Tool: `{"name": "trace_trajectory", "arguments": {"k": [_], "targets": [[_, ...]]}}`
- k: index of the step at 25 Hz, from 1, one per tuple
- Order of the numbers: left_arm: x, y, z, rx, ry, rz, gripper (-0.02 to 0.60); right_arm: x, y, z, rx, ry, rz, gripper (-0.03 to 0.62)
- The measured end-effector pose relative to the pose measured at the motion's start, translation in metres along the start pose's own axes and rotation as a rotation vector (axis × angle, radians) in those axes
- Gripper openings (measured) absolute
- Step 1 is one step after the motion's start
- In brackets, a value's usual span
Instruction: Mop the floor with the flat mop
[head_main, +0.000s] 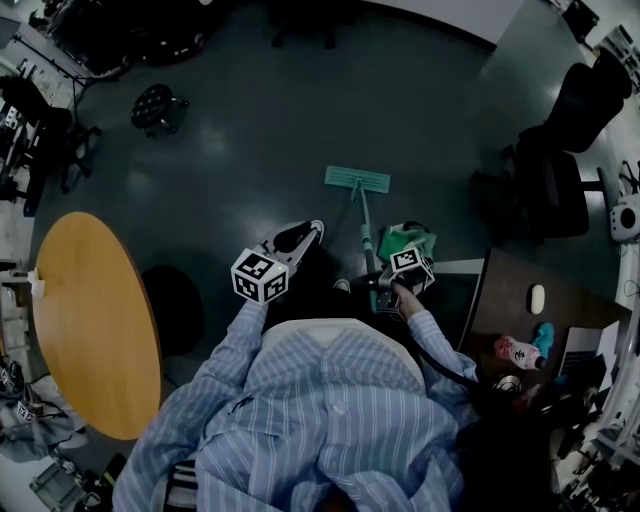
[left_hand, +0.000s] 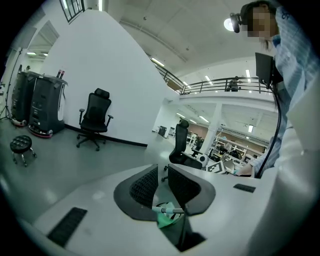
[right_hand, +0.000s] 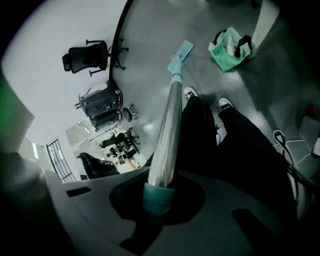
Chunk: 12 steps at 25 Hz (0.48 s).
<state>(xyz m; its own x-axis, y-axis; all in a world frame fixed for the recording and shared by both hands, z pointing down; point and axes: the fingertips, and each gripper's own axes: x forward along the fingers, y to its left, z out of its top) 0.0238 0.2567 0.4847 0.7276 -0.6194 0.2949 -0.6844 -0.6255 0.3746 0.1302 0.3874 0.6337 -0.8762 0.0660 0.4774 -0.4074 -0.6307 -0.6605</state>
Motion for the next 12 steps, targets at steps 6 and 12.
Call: {"name": "trace_trajectory", "arguments": {"k": [6,12], "targets": [[-0.010,0.014,0.012,0.005,-0.028,0.007,0.064,0.015,0.018,-0.001,0.007,-0.003,0.012,0.012],[0.002,0.027,0.015,0.043,0.016,-0.021,0.064,0.017,0.039,0.015,0.001,-0.006,0.033,0.012]]}}
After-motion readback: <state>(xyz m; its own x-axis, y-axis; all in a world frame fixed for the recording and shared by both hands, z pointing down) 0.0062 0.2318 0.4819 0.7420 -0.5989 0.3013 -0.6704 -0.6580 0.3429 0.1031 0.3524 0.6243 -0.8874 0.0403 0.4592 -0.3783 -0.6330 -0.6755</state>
